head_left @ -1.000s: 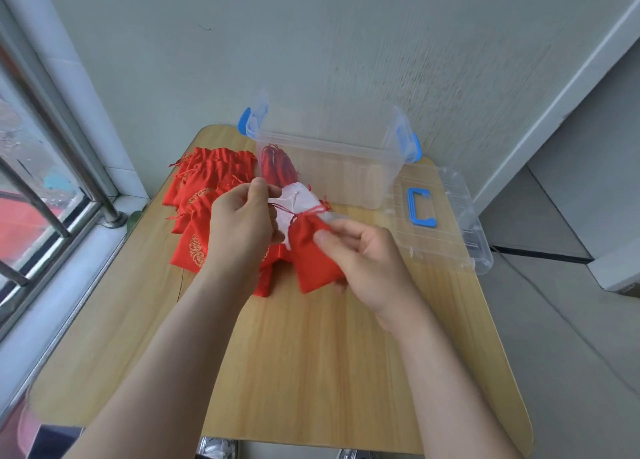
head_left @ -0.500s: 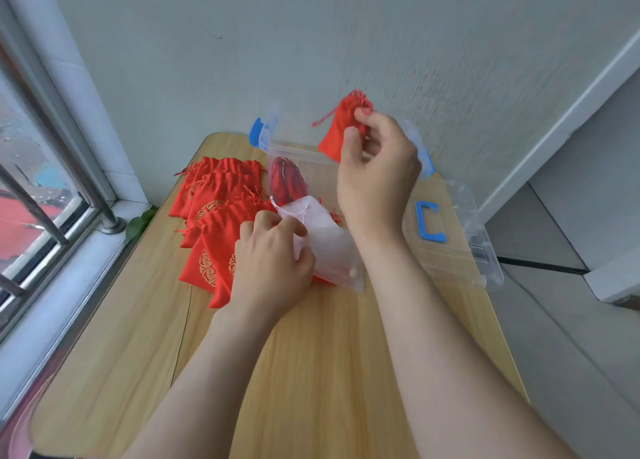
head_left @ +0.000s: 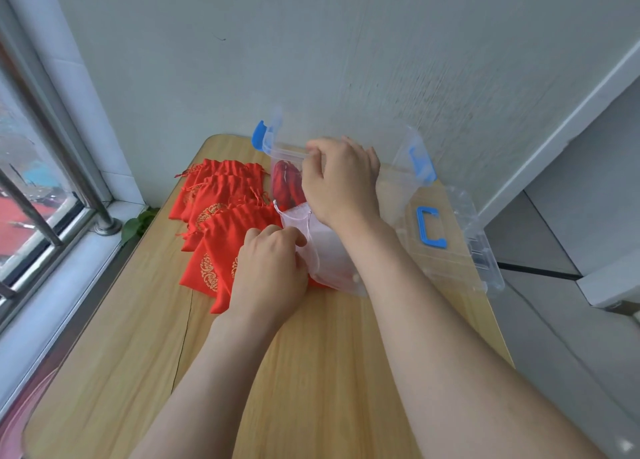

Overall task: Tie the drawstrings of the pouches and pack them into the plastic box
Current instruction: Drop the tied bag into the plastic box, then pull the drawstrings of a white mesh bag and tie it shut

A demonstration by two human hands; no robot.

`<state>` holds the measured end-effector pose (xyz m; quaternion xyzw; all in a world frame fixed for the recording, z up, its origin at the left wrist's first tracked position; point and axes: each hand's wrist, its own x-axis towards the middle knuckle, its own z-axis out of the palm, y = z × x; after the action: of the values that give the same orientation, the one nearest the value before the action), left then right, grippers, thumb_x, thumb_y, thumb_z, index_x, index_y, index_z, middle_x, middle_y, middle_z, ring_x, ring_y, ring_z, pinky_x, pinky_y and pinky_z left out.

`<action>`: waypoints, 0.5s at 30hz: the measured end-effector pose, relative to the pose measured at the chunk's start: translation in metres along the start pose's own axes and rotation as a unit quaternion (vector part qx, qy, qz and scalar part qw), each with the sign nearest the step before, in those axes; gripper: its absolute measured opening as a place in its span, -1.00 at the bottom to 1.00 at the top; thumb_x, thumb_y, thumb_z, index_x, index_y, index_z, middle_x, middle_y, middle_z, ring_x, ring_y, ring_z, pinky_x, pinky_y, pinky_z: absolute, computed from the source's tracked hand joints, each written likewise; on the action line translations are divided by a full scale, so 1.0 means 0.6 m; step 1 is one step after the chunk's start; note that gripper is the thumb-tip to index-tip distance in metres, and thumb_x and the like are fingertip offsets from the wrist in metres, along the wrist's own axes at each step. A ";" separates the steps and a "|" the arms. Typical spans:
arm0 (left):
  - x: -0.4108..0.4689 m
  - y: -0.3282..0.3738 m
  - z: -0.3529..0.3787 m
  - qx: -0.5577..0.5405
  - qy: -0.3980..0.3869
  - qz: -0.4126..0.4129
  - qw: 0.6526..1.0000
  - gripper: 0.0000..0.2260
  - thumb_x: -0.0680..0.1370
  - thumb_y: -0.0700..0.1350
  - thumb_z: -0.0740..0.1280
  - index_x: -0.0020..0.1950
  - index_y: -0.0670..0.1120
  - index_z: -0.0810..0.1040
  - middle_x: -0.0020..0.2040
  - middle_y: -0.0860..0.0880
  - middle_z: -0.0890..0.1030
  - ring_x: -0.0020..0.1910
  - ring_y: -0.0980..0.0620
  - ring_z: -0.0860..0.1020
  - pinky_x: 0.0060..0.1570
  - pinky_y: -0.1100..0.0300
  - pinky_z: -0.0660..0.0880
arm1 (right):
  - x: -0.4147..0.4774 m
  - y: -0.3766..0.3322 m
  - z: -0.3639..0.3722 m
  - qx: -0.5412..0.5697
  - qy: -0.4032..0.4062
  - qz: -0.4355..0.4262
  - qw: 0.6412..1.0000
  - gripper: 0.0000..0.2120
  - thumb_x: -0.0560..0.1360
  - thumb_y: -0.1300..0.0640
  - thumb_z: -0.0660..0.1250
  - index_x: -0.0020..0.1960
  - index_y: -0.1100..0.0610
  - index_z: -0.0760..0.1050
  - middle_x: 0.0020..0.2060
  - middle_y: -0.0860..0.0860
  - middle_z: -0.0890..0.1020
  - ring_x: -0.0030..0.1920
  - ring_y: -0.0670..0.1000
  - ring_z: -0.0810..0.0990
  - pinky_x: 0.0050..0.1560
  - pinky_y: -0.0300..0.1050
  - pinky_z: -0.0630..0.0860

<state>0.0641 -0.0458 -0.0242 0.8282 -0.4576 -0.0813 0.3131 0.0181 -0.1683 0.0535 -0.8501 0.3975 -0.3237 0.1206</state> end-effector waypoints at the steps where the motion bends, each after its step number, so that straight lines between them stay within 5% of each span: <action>1: -0.001 -0.001 -0.002 -0.009 0.004 -0.006 1.000 -0.66 0.51 -0.20 0.21 0.17 -0.03 0.70 0.05 -0.05 0.67 0.07 -0.18 0.58 0.07 -0.09 0.50 | -0.015 0.005 -0.006 0.021 0.050 -0.019 0.998 -0.67 0.56 0.13 0.17 0.07 0.06 0.71 0.00 -0.01 0.73 0.23 0.16 0.60 0.43 0.15 0.34; 4: -0.006 0.006 -0.007 -0.025 0.009 -0.017 0.999 -0.69 0.53 -0.29 0.28 0.17 -0.06 0.70 0.10 -0.07 0.64 0.12 -0.15 0.59 0.03 -0.03 0.52 | -0.078 0.029 -0.029 0.054 0.134 0.004 0.990 -0.71 0.45 0.26 0.21 -0.10 0.02 0.67 -0.15 -0.11 0.67 0.02 0.08 0.60 0.10 0.04 0.45; 6: -0.010 0.009 -0.007 -0.025 0.002 -0.017 1.000 -0.68 0.54 -0.31 0.27 0.17 -0.06 0.70 0.11 -0.07 0.62 0.13 -0.16 0.59 0.01 -0.02 0.51 | -0.121 0.046 -0.041 0.057 0.100 0.079 0.990 -0.71 0.45 0.31 0.24 -0.10 -0.01 0.65 -0.18 -0.17 0.61 0.00 0.06 0.60 0.11 0.09 0.49; 11: -0.020 0.023 -0.001 -0.028 -0.007 -0.007 1.000 -0.64 0.53 -0.35 0.28 0.19 -0.04 0.69 0.07 -0.06 0.54 0.07 -0.15 0.56 -0.08 0.02 0.44 | -0.216 0.074 -0.064 0.045 -0.122 0.208 0.969 -0.47 0.51 0.23 0.37 0.45 -0.05 0.47 0.31 -0.06 0.59 0.36 0.07 0.53 0.38 0.13 0.46; 15: -0.025 0.039 0.005 -0.060 -0.005 0.000 0.998 -0.58 0.47 -0.41 0.25 0.16 -0.05 0.71 0.08 -0.06 0.60 0.12 -0.11 0.57 -0.03 0.14 0.38 | -0.248 0.077 -0.054 0.086 -0.150 0.194 0.966 -0.21 0.48 0.15 0.43 0.63 -0.13 0.21 0.48 -0.11 0.49 0.47 0.02 0.46 0.43 0.16 0.46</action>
<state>0.0376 -0.0439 -0.0148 0.8075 -0.4539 -0.1127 0.3595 -0.1011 -0.0849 -0.0109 -0.7818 0.5027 -0.1962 0.3123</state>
